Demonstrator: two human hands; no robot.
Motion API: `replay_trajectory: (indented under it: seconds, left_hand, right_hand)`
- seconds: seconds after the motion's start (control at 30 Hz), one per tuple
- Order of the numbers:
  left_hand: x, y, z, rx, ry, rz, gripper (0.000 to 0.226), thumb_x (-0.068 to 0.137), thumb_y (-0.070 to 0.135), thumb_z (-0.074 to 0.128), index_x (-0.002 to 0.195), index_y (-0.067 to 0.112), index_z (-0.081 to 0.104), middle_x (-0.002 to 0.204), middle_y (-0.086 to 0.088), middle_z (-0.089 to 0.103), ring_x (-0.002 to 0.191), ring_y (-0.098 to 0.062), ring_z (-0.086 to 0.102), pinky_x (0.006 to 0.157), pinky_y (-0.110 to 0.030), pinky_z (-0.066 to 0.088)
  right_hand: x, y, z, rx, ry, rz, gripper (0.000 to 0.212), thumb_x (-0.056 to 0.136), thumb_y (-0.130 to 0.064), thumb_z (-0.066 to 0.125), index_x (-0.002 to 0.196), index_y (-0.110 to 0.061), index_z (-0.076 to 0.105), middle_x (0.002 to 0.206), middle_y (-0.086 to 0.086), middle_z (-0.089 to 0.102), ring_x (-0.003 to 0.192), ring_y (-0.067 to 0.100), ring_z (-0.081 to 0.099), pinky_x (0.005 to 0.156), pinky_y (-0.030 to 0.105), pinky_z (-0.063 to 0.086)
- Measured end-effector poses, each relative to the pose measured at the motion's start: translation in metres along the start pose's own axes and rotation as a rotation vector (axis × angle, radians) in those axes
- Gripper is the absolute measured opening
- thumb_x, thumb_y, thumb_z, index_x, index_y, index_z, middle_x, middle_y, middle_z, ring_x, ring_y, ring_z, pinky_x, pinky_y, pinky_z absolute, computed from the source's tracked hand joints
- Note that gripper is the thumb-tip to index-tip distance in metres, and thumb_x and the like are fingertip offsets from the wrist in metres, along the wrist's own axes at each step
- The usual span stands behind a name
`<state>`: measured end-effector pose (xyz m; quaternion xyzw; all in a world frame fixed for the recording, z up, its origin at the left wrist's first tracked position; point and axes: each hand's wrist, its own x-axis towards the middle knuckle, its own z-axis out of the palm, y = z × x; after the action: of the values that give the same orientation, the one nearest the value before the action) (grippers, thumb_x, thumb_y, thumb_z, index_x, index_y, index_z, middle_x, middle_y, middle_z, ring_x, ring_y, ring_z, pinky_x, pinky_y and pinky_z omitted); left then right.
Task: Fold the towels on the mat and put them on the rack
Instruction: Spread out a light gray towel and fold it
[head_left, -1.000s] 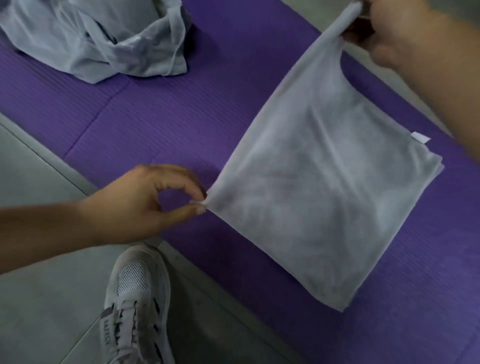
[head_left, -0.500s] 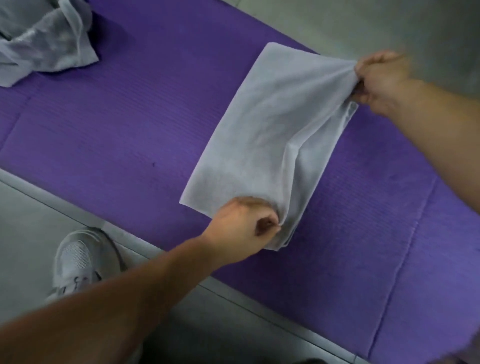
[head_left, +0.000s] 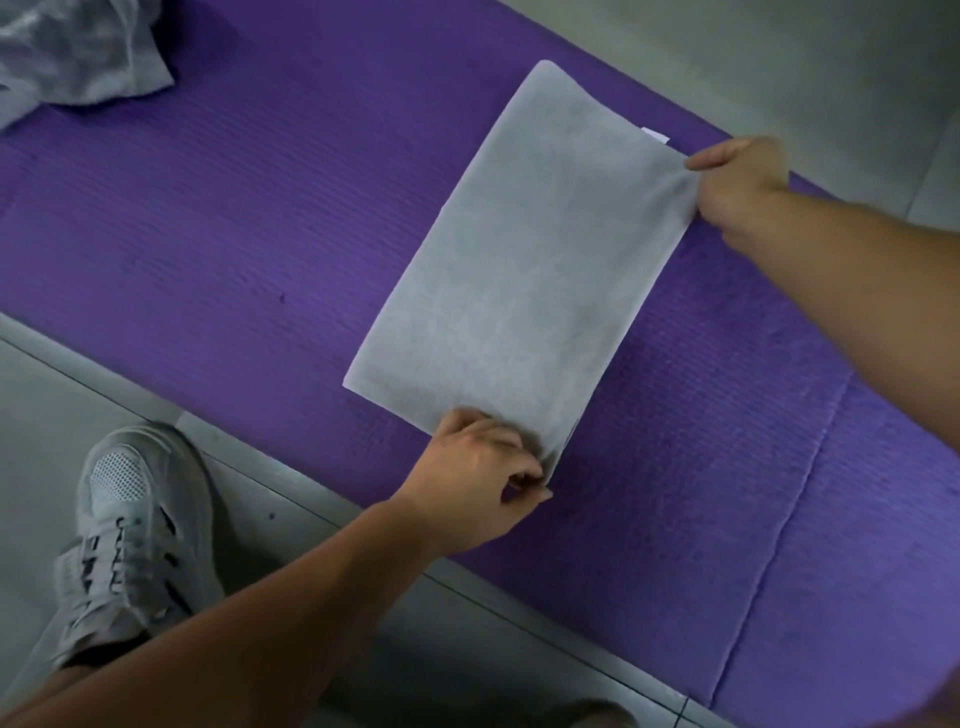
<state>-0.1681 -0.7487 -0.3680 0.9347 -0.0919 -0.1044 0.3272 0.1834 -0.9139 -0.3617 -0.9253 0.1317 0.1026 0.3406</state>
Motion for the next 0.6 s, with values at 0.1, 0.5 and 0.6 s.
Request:
replay_trajectory:
  seconds: [0.1,0.5,0.6]
  left_hand:
    - [0.007,-0.007,-0.011,0.022,0.218,-0.057,0.031,0.095,0.047,0.052,0.11,0.029,0.073,0.116,0.008,0.068,0.116,-0.012,0.059,0.112,-0.048,0.036]
    - [0.013,-0.058,-0.014,0.413,0.066,-0.531,0.089,0.095,0.078,0.016,0.163,0.023,0.001,0.169,-0.017,-0.008,0.156,-0.034,-0.011,0.122,-0.062,0.002]
    - [0.014,-0.059,-0.013,0.418,0.074,-0.525,0.088,0.095,0.078,0.017,0.163,0.023,0.004,0.169,-0.017,-0.006,0.156,-0.035,-0.009,0.122,-0.063,0.003]
  right_hand:
    - [-0.022,-0.001,0.0,-0.39,0.005,-0.249,0.029,0.095,-0.018,0.051,0.117,-0.02,0.07,0.141,0.009,0.053,0.131,0.028,0.048,0.107,0.033,0.041]
    - [-0.088,0.026,0.059,-0.925,-0.373,-0.857,0.076,0.095,-0.064,0.009,0.161,-0.028,0.003,0.169,0.001,-0.013,0.154,0.027,-0.016,0.124,0.052,-0.007]
    - [-0.091,0.013,0.059,-0.979,-0.329,-0.852,0.077,0.094,-0.065,0.012,0.16,-0.026,0.009,0.169,0.004,-0.009,0.155,0.028,-0.012,0.123,0.057,-0.002]
